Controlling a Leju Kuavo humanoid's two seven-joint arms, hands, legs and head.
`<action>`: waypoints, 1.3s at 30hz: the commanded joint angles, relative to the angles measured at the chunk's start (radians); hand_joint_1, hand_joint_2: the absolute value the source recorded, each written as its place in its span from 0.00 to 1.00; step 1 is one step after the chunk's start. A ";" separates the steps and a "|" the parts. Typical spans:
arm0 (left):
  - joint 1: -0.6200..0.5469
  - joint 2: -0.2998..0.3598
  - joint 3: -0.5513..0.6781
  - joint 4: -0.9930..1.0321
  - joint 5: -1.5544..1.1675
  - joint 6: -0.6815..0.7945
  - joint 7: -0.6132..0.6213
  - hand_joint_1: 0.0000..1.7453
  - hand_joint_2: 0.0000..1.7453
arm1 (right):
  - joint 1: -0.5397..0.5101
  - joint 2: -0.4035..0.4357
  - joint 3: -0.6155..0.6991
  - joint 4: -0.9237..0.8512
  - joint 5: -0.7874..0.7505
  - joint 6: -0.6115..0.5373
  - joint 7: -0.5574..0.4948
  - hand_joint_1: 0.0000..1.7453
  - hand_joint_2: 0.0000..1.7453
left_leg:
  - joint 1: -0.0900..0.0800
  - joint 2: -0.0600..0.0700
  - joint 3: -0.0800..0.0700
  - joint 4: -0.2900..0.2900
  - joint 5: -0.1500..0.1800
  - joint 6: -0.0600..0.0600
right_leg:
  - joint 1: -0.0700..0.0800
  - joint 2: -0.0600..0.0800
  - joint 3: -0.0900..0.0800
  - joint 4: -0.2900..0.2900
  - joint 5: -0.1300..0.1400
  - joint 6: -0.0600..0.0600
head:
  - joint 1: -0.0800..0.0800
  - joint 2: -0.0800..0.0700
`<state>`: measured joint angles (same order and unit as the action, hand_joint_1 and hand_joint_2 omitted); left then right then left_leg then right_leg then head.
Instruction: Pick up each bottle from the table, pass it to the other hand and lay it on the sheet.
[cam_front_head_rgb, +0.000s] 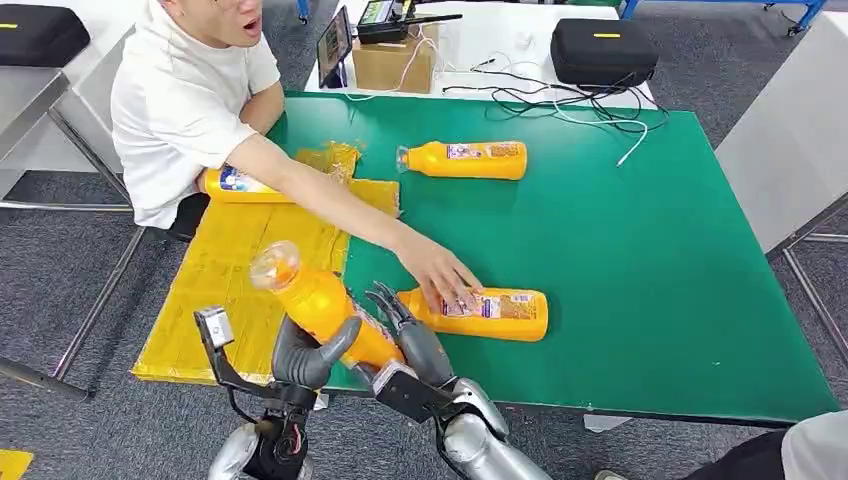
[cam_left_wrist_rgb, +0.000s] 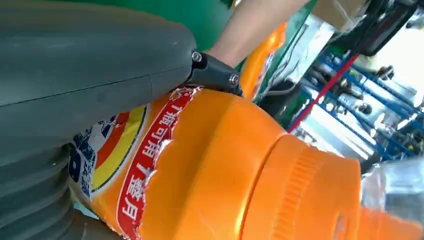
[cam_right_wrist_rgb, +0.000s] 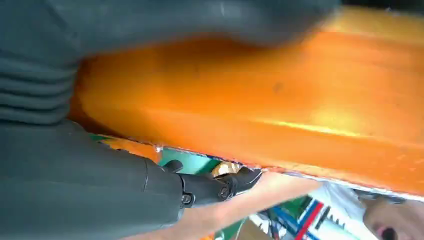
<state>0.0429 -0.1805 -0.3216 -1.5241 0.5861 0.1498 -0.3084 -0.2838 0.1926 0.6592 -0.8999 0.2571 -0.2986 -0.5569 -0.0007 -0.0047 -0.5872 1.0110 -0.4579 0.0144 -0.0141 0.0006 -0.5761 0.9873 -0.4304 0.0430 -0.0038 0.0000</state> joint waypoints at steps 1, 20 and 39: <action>-0.157 0.115 -0.082 0.230 -0.540 0.297 -0.094 1.00 1.00 | 0.038 -0.021 -0.087 0.004 -0.019 -0.042 -0.040 0.00 0.00 | 0.001 -0.004 0.005 -0.003 0.001 -0.002 | 0.002 -0.004 0.006 -0.003 0.000 -0.002 | 0.000 0.000; -0.698 0.203 0.031 0.974 -1.665 0.321 0.351 1.00 1.00 | 0.082 0.029 -0.293 -0.071 -0.019 0.010 -0.085 0.00 0.00 | 0.002 -0.003 0.001 0.000 0.003 -0.002 | 0.002 -0.004 0.002 0.000 0.000 -0.002 | 0.000 0.000; -0.716 0.139 0.359 1.135 -1.279 0.093 0.117 0.00 1.00 | 0.081 0.003 -0.306 -0.089 -0.033 0.003 -0.090 0.00 0.00 | 0.001 0.000 0.001 0.000 0.002 -0.001 | 0.001 -0.001 0.002 0.001 0.000 -0.001 | 0.000 0.000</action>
<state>-0.6437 0.0042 -0.1399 -0.4997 -0.8142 0.2960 -0.1287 -0.1779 0.2270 0.3769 -0.9972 0.2232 -0.2907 -0.6458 -0.0002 -0.0044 -0.5875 1.0110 -0.4560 0.0136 -0.0139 0.0005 -0.5759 0.9883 -0.4301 0.0431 -0.0034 0.0000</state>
